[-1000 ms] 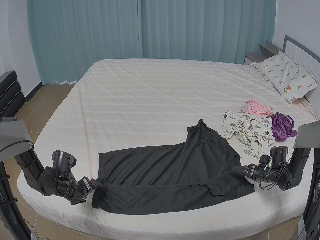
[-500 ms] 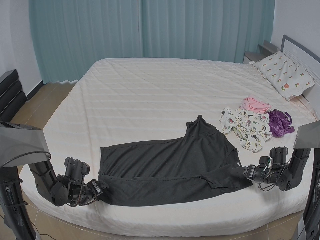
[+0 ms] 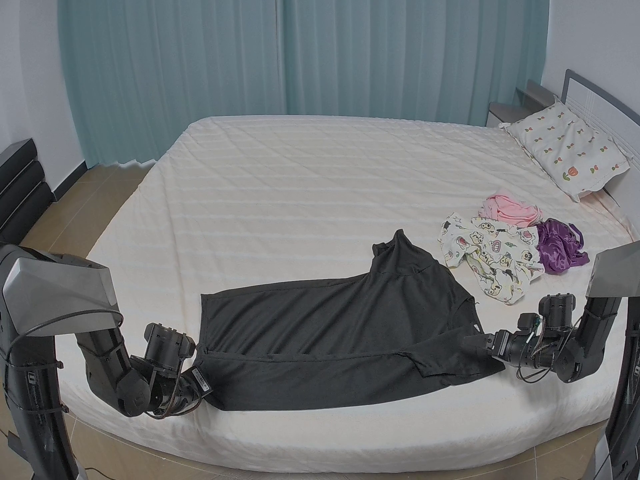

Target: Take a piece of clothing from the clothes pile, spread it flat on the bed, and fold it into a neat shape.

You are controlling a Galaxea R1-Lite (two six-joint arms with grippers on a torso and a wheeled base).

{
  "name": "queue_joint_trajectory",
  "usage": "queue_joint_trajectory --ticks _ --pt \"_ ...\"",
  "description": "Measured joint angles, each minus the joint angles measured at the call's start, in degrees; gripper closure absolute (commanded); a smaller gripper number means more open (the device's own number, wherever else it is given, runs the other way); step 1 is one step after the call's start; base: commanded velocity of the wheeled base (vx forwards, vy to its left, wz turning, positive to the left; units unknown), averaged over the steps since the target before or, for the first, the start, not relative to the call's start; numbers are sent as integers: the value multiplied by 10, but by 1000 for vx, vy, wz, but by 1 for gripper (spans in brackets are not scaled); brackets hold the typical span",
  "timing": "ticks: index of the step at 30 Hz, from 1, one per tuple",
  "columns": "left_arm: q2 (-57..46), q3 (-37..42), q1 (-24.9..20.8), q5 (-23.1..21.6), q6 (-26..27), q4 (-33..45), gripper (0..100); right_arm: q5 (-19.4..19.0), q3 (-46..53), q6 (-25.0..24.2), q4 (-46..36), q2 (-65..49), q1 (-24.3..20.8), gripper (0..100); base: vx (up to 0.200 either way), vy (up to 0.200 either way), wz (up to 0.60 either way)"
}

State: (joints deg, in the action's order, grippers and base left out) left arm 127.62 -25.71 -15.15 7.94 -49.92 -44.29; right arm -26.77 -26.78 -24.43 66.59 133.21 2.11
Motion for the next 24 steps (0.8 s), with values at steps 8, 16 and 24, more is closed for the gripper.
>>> queue_joint_trajectory --ticks 8,16,24 --pt "-4 25 4 16 1 1 100 0 1 0 0 0 0 0 0 0 0" --pt "-5 33 0 16 2 2 100 -1 2 0 0 0 0 0 0 0 0" --pt "-13 37 5 15 2 0 0 -1 3 0 0 -1 0 0 0 0 0"
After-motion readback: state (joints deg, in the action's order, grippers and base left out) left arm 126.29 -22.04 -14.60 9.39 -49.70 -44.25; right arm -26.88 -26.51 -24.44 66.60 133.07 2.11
